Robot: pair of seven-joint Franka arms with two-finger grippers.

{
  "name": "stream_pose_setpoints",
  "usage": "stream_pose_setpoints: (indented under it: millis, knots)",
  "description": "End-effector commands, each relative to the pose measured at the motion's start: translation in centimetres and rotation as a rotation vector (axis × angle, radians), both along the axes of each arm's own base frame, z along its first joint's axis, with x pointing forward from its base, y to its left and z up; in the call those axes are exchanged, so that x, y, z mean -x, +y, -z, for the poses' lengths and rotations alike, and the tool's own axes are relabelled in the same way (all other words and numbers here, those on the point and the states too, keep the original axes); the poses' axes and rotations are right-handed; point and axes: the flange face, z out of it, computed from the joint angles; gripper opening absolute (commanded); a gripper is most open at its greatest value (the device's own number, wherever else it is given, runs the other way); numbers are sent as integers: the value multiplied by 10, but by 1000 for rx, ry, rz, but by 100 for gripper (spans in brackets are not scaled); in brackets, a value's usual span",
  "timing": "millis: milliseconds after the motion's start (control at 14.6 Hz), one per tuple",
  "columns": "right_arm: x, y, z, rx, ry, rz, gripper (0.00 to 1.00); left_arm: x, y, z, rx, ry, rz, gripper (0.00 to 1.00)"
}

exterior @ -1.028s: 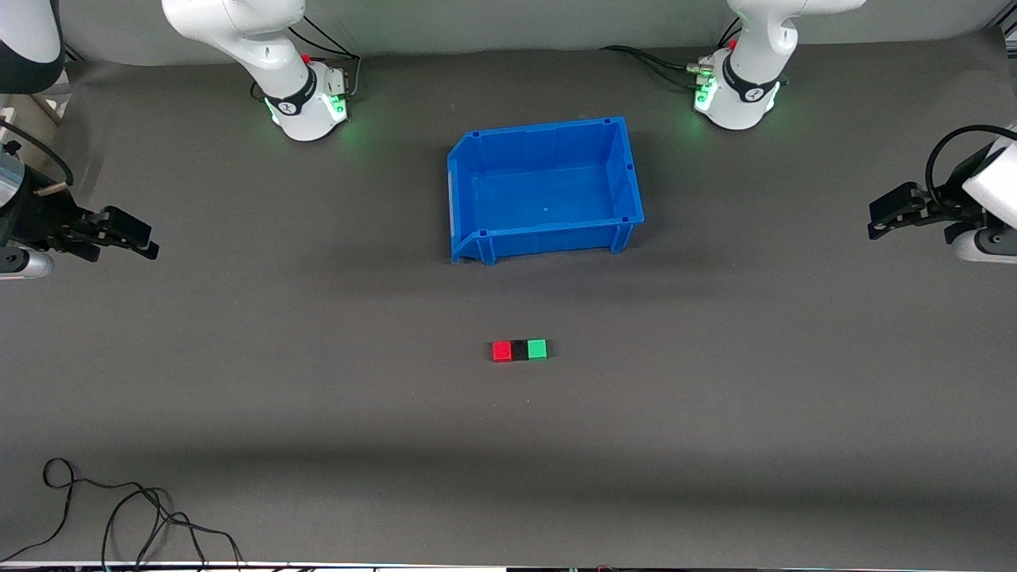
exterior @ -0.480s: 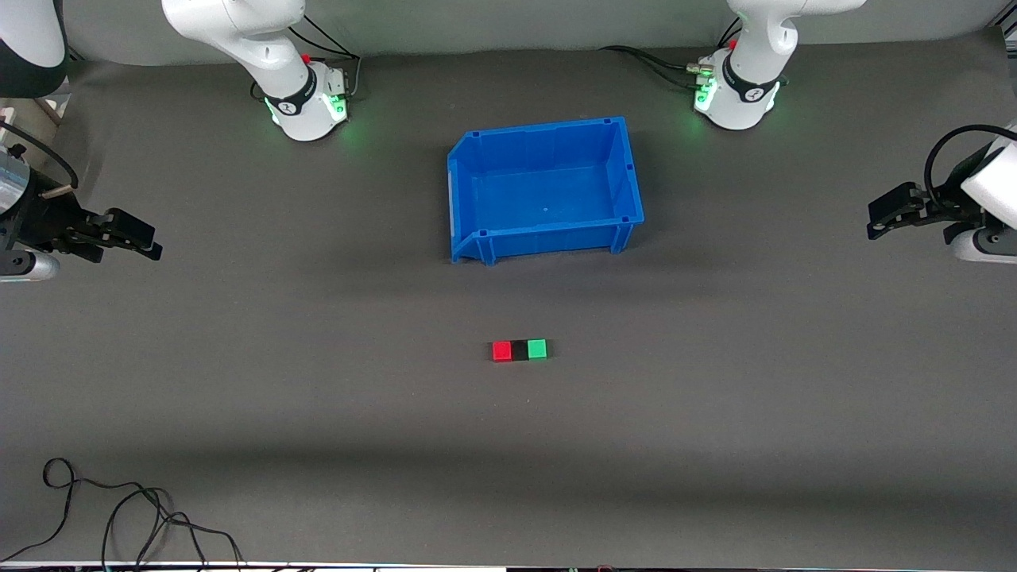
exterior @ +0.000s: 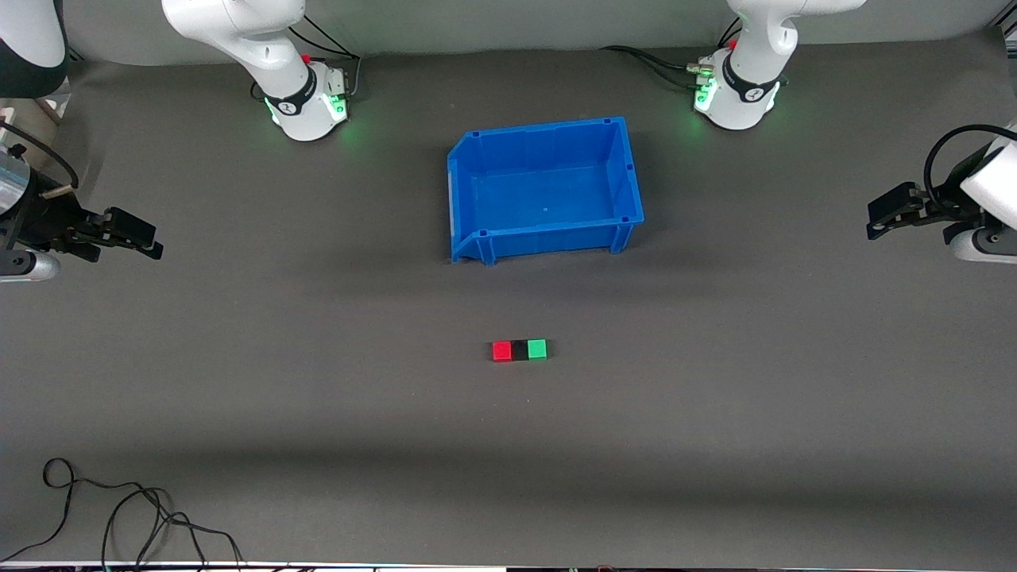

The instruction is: Attach green and red cubes to black cube

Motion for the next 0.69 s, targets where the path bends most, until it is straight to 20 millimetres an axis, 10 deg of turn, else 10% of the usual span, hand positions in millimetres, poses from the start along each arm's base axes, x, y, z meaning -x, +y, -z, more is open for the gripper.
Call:
stream_pose_setpoints:
  millis: [0,617]
  knots:
    - [1,1,-2,21,1,-12,99,-3,-3,-6,-8,-12,20,100]
    - [1,3,-2,12,1,-5,99,-3,-3,-7,-8,-12,20,100]
